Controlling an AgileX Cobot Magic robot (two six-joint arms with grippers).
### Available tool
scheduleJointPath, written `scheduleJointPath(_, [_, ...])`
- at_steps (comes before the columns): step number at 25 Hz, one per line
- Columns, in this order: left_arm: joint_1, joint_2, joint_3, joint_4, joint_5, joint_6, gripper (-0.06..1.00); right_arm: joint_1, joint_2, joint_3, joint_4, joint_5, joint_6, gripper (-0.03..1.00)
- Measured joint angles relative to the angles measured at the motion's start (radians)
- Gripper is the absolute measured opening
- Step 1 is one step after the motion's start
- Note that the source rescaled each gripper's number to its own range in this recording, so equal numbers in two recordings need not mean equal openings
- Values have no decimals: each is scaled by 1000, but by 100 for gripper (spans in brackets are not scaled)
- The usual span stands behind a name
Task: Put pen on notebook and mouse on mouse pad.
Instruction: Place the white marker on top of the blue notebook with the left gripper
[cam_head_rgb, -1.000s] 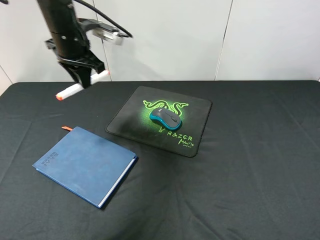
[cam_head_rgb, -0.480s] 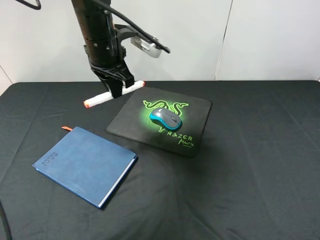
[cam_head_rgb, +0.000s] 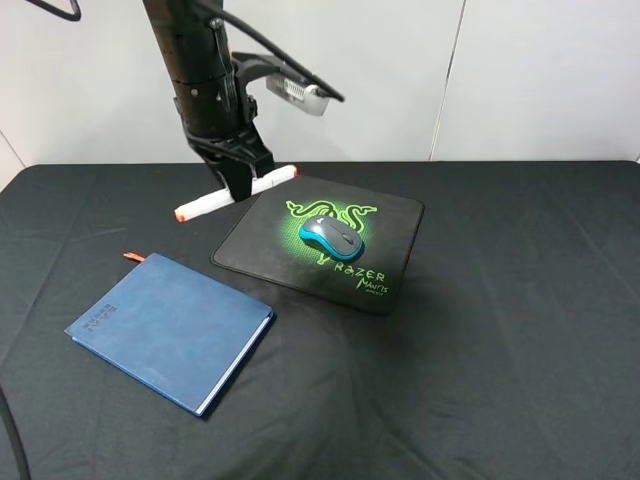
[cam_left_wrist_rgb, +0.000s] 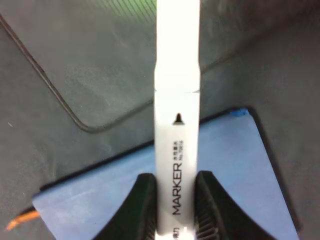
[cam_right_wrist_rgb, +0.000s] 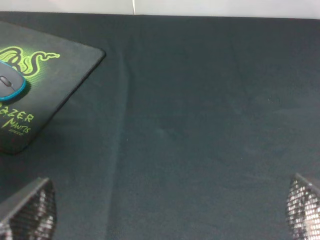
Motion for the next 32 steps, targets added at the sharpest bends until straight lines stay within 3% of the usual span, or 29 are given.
scheduleJointPath(9, [0,-156,298,5,-12,97,0,0,0,0,0,0,0,100])
scheduleJointPath(15, [0,-187,471,17,-125,141,0,0,0,0,0,0,0,100])
scheduleJointPath(21, [0,-187,631,123,-290,164,0,0,0,0,0,0,0,100])
scheduleJointPath(24, [11,-187,679,167,-342,177,0,0,0,0,0,0,0,100])
scheduleJointPath(32, [81,-187,717,176,-520,327,0,0,0,0,0,0,0,100])
